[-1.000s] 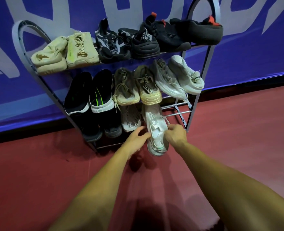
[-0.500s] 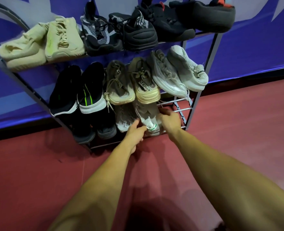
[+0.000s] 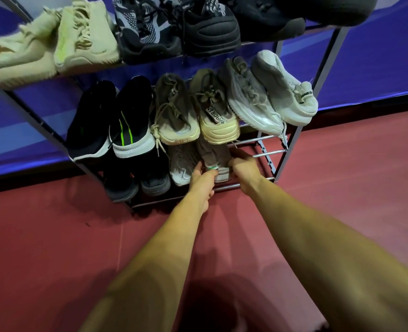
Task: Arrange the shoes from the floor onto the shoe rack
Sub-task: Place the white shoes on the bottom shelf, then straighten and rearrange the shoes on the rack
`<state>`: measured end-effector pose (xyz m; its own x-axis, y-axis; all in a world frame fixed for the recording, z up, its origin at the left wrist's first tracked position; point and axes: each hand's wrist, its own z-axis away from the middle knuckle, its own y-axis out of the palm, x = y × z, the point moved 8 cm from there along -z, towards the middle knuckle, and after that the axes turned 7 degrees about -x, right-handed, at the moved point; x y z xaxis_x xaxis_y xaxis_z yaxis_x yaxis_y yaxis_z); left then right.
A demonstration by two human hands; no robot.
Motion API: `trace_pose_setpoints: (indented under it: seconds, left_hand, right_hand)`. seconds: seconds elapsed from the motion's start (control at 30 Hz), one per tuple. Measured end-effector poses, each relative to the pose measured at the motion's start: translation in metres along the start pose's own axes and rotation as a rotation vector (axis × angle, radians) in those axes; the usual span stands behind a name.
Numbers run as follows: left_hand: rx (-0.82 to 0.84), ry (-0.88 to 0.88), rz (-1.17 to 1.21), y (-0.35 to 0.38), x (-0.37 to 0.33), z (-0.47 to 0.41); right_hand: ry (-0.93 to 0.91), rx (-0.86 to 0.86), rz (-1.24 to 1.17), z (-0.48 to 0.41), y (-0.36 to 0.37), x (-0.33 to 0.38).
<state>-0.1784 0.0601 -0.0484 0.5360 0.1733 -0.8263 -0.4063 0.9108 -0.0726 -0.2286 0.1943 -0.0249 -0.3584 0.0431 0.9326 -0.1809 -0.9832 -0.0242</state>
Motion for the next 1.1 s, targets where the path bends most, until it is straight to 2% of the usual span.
trace_pose_setpoints:
  seconds: [0.23, 0.43, 0.67, 0.77, 0.93, 1.1]
  left_hand:
    - [0.043, -0.008, -0.151, -0.026, -0.009, 0.02]
    - [0.04, 0.117, -0.334, -0.053, -0.037, 0.056]
    - [0.078, 0.31, -0.432, -0.088, -0.102, 0.116]
    - [0.005, 0.414, -0.486, -0.117, -0.141, 0.14]
    - [-0.161, 0.594, -0.525, -0.171, -0.21, 0.175]
    - [-0.34, 0.656, -0.31, -0.214, -0.244, 0.186]
  right_hand:
    - [0.021, -0.067, 0.086, -0.001, -0.005, -0.007]
    - [0.017, 0.055, 0.24, 0.054, 0.0, 0.008]
    - [-0.211, 0.236, 0.325, 0.128, 0.043, 0.092]
    - [-0.315, 0.277, 0.436, 0.153, 0.053, 0.133]
    - [-0.492, 0.231, 0.637, 0.191, 0.061, 0.199]
    - [-0.658, 0.311, 0.63, 0.22, 0.096, 0.248]
